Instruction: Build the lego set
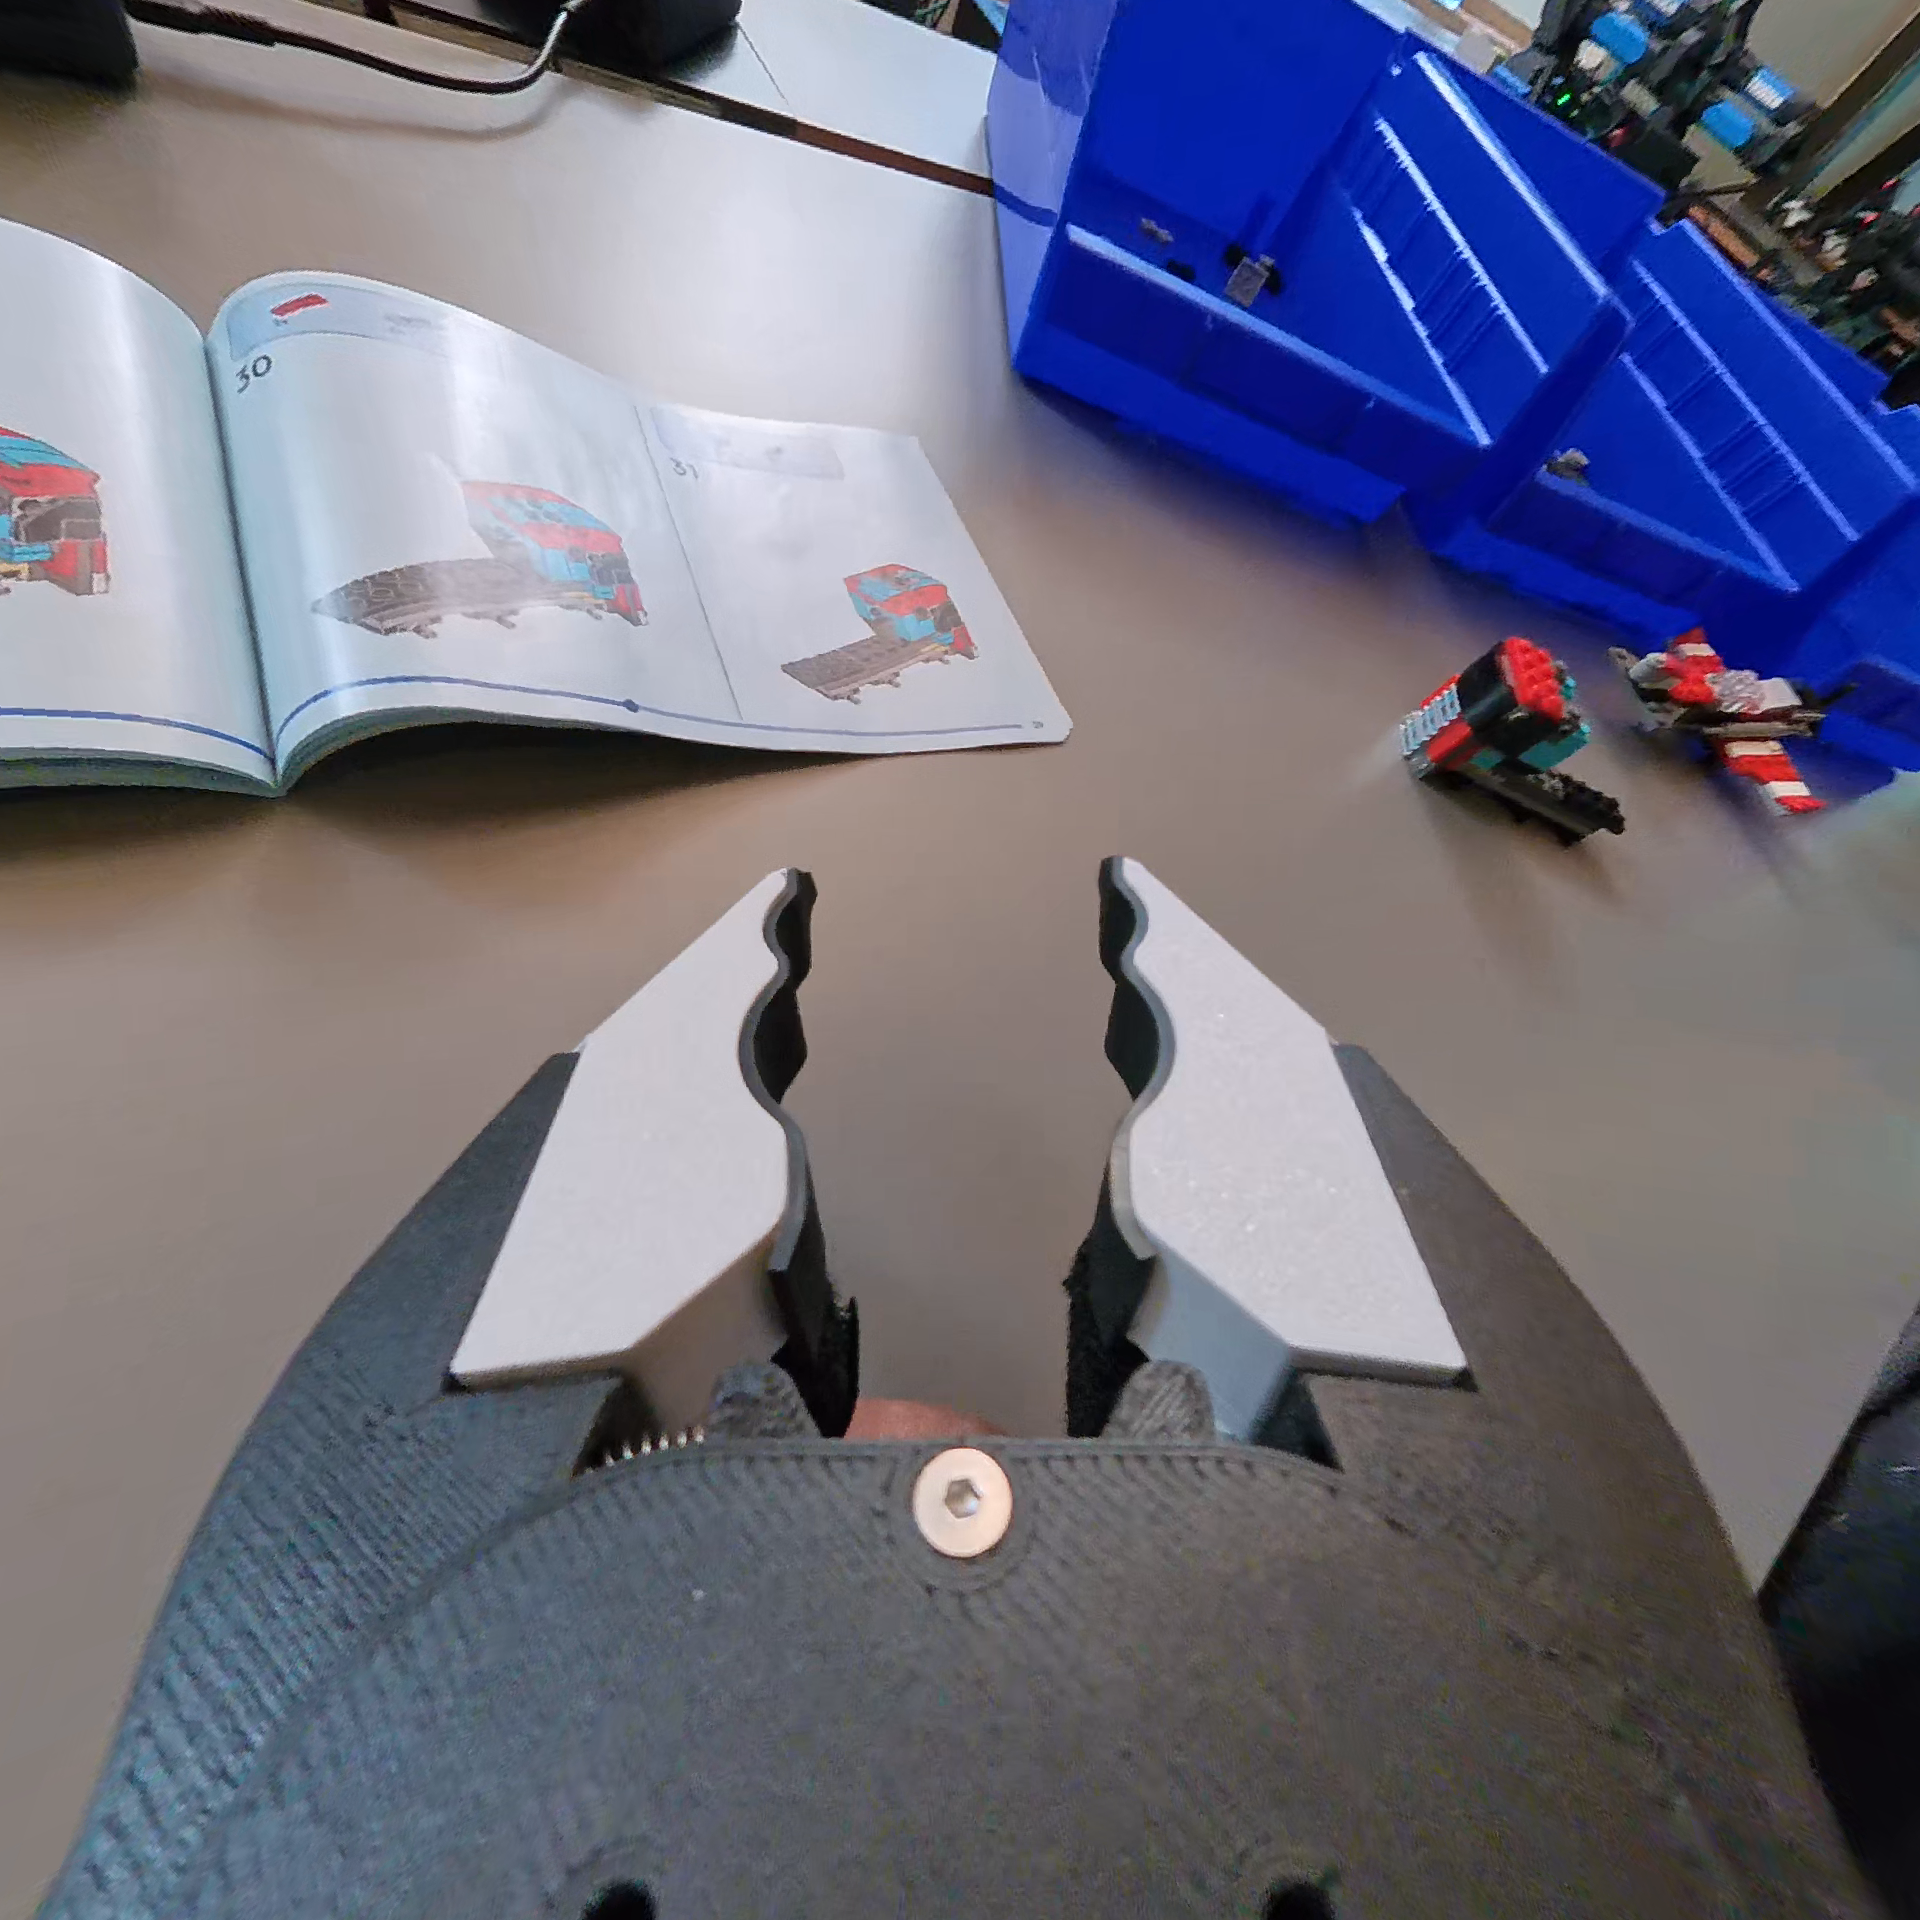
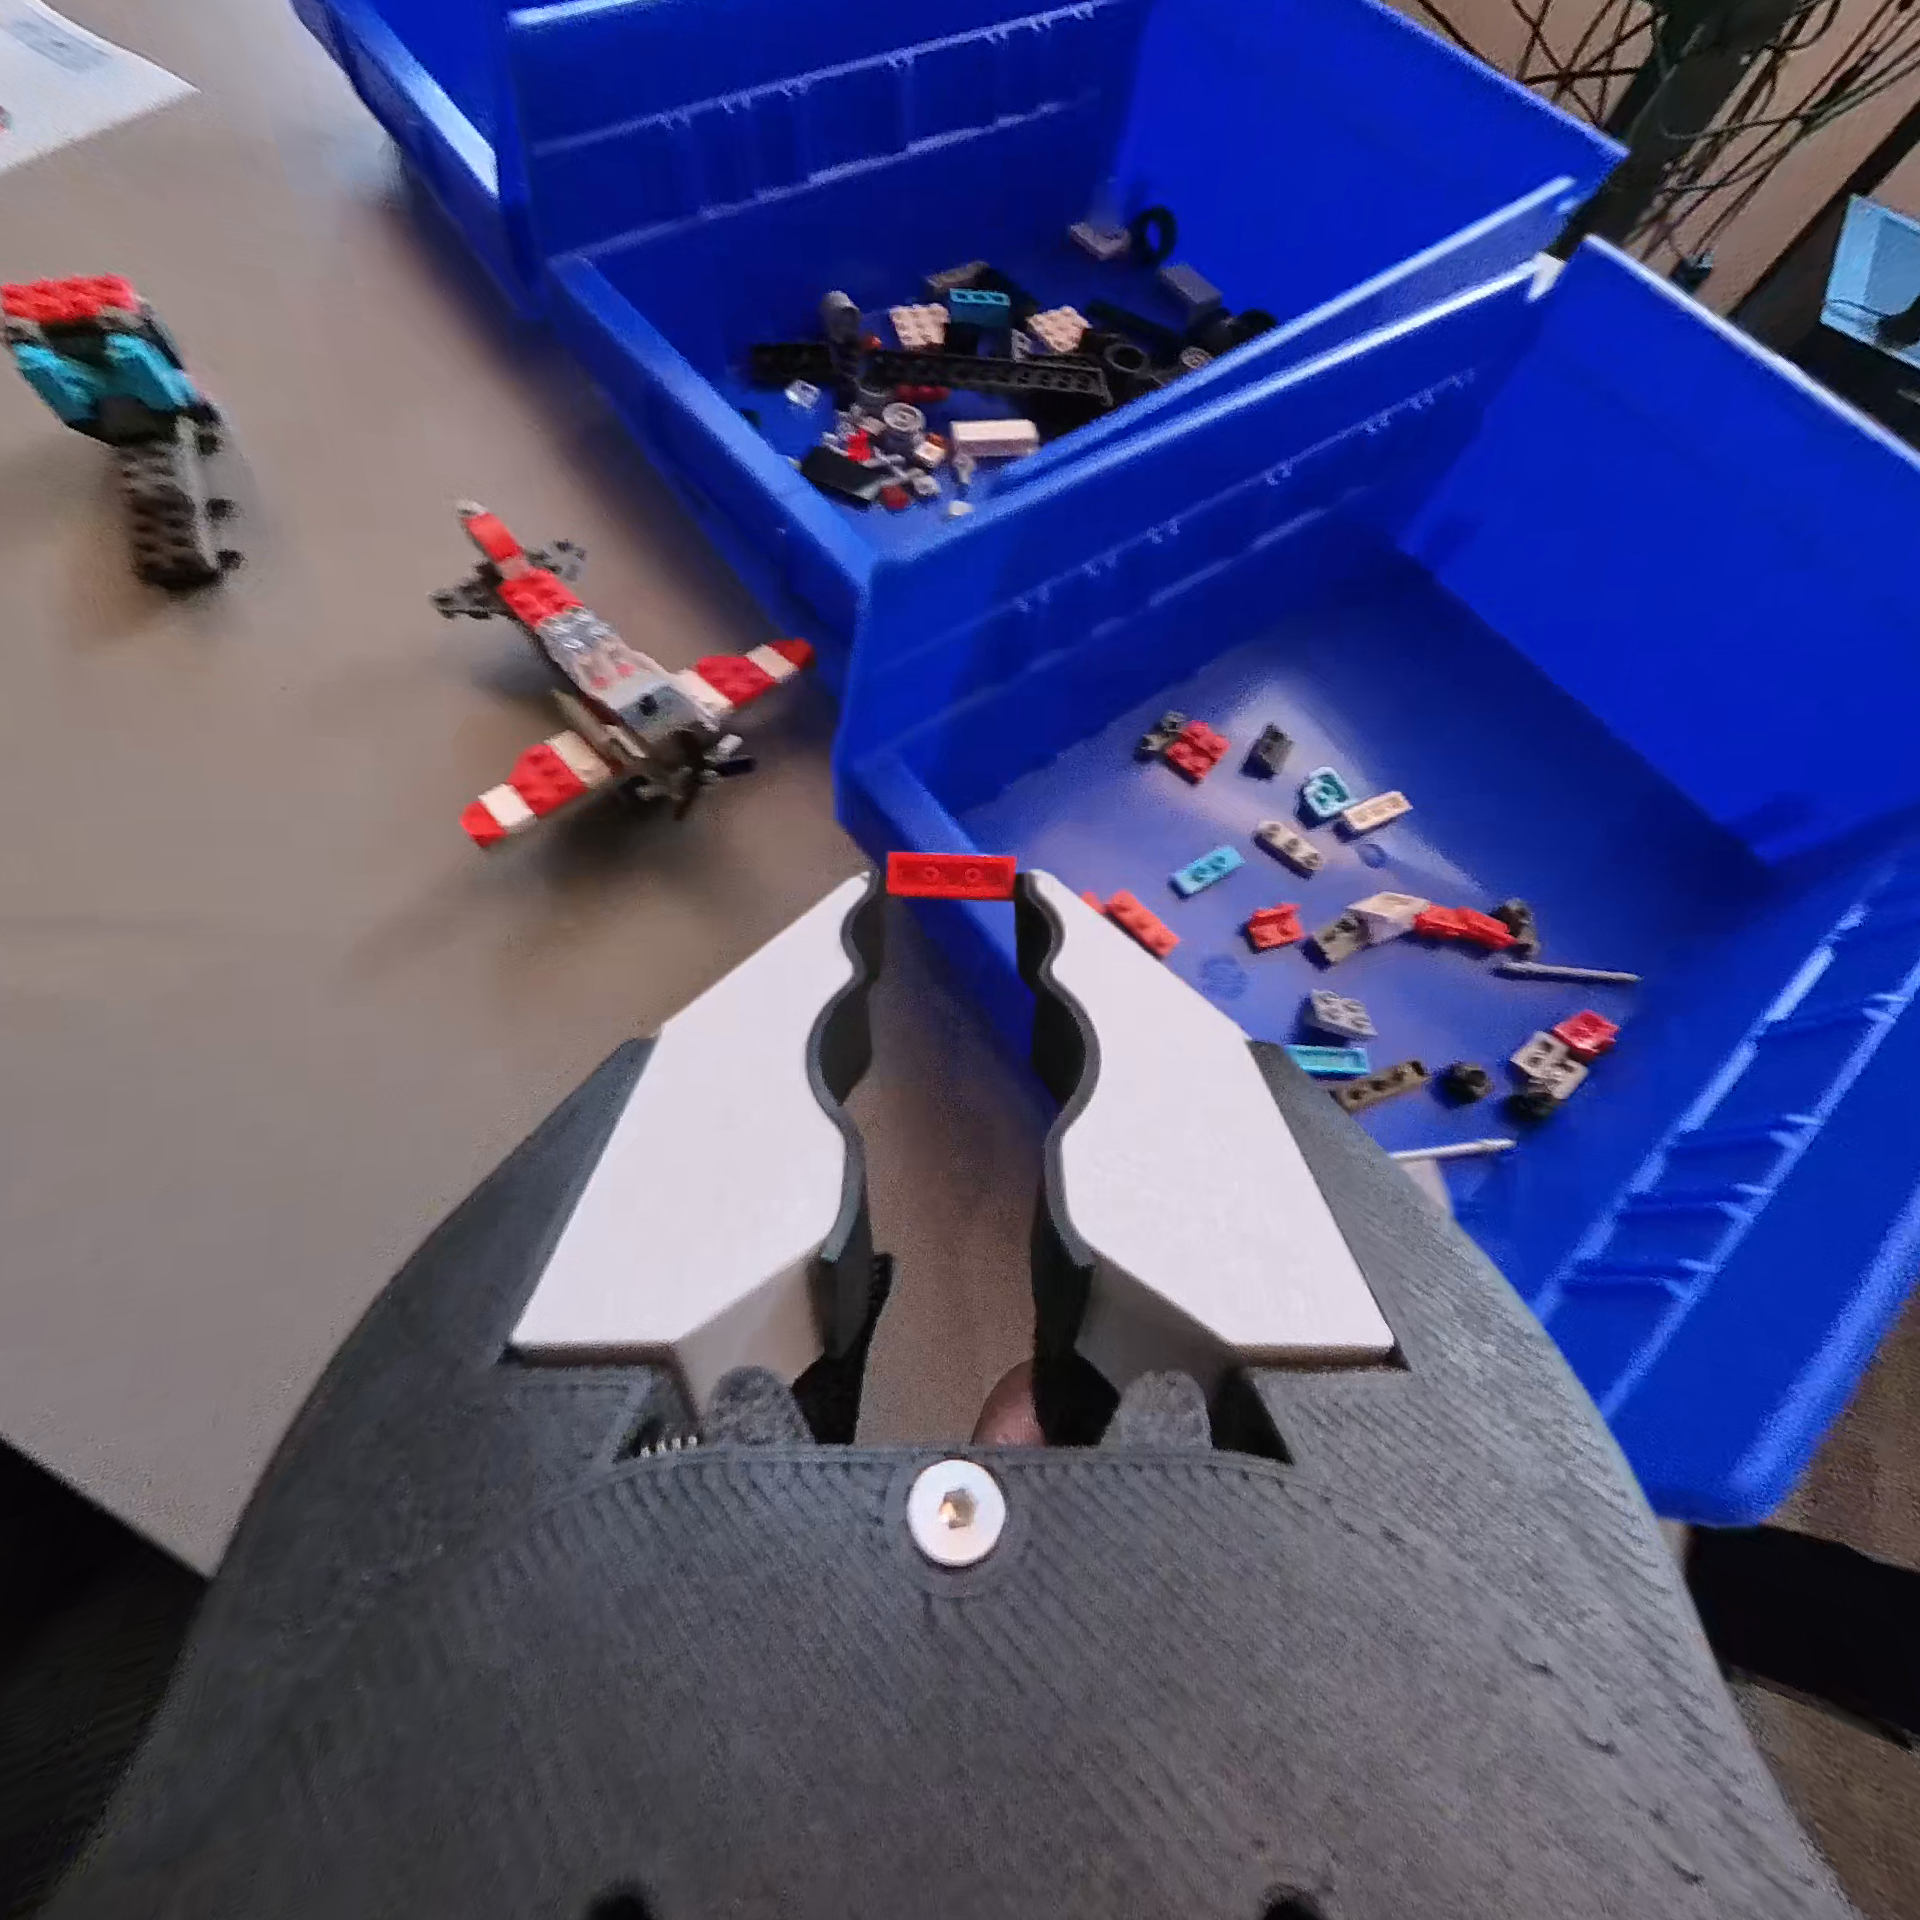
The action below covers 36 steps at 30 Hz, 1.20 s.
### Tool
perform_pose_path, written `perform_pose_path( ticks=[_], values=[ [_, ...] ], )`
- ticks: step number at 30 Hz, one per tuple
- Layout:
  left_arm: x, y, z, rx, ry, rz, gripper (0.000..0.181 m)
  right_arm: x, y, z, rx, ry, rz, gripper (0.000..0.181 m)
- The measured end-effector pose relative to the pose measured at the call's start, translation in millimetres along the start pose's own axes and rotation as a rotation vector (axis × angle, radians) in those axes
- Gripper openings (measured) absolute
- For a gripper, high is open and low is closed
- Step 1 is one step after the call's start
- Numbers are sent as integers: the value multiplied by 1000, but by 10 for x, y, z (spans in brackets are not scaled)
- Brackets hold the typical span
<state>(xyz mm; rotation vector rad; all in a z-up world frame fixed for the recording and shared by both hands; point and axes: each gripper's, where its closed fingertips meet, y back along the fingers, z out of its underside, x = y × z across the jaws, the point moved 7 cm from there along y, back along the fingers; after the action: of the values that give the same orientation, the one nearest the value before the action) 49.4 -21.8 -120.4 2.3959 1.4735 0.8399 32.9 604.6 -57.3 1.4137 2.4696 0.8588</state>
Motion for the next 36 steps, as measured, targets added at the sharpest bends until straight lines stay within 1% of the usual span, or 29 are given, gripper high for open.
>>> perform_pose_path(
  ticks=[3,5,7,10,13,15,20,26,30,36],
  values=[
    [7,-44,13,-32,-23,-40,57,240,-48,-67,-44,52,30,25],
    [16,-73,25,-56,-43,-65,57,367,-136,-155,-100,98,6,25],
    [26,-93,36,-75,-63,-86,57,469,-258,-253,-151,152,-19,25],
    [25,-95,39,-77,-70,-109,57,603,-495,-351,-235,184,-37,25],
    [10,-78,31,-60,-53,-120,56,651,-734,-313,-334,192,-85,25],
    [2,-67,28,-50,-42,-120,56,667,-826,-260,-388,214,-97,26],
    [-12,-67,26,-51,-16,-94,56,680,-859,-145,-490,294,-178,27],
    [-17,-78,24,-59,-8,-64,56,647,-858,47,-631,429,-365,20],
    [-22,-61,15,-42,-2,-58,56,623,-918,142,-714,479,-408,18],
    [-38,-23,-4,-5,17,-44,56,614,-934,131,-720,478,-407,11]
  ],
)
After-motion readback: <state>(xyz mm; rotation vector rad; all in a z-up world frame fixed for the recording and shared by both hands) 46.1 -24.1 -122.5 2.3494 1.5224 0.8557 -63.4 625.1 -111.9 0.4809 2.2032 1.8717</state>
